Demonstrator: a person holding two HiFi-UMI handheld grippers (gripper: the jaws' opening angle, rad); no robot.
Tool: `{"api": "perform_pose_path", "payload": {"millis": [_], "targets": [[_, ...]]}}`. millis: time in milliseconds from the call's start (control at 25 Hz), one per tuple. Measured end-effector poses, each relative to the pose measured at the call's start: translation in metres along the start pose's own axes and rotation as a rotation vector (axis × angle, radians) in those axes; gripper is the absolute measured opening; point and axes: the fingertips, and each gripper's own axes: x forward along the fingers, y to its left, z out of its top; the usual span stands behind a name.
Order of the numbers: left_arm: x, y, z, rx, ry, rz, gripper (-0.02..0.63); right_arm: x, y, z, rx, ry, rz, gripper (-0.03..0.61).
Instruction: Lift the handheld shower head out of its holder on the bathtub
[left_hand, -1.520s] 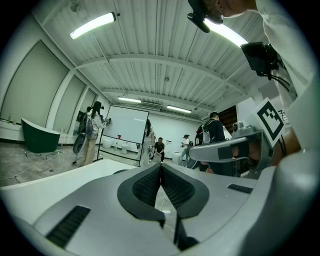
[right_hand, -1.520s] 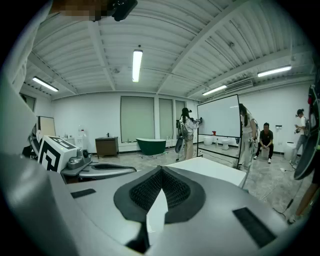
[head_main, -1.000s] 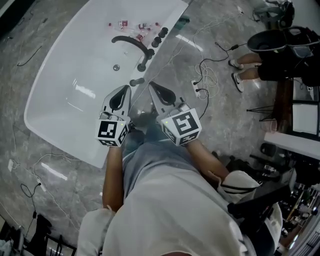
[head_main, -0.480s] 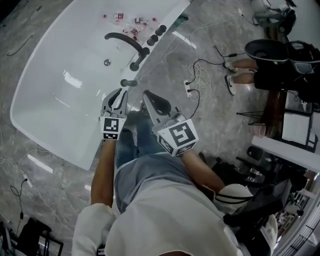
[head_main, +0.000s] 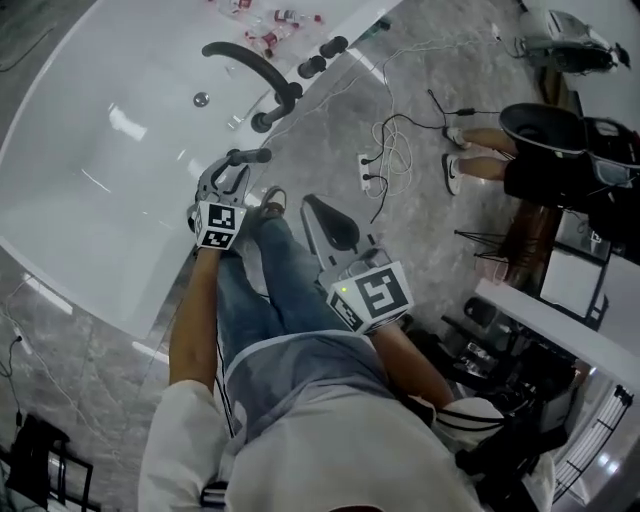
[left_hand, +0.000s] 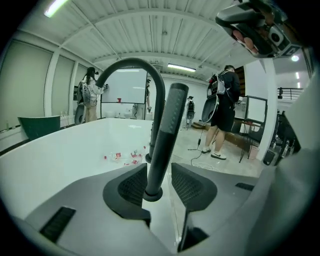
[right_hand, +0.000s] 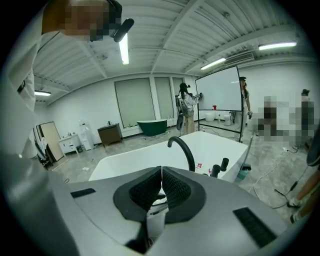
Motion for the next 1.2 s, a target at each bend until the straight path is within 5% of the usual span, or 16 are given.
{"api": "perform_pose_path", "payload": {"millis": [320,600,840,1200], "targets": [[0.032,0.005,-0.07,-0.023,-0.043,0.064,0.158,0.01,0.001,-0.084,-0.036,0.031,-0.008,0.017],[0.033,-0.003,-0.087,-0.022,-0.019,0.119,0.146,0.005,-0.012,-0.1,-0.043,0.025,-0.013,0.017],[0.004,-0.007,-0.029,-0.024,-0.052,0.133,0.146,-0.005,-0.017,-0.068,-0.015,-0.01,0.001,0.017],[-0.077,0.014,0.14,0.0,-0.157,0.094,0.145,0.007,-0.013,0.047,-0.007,-0.097,-0.006,0.017]]}}
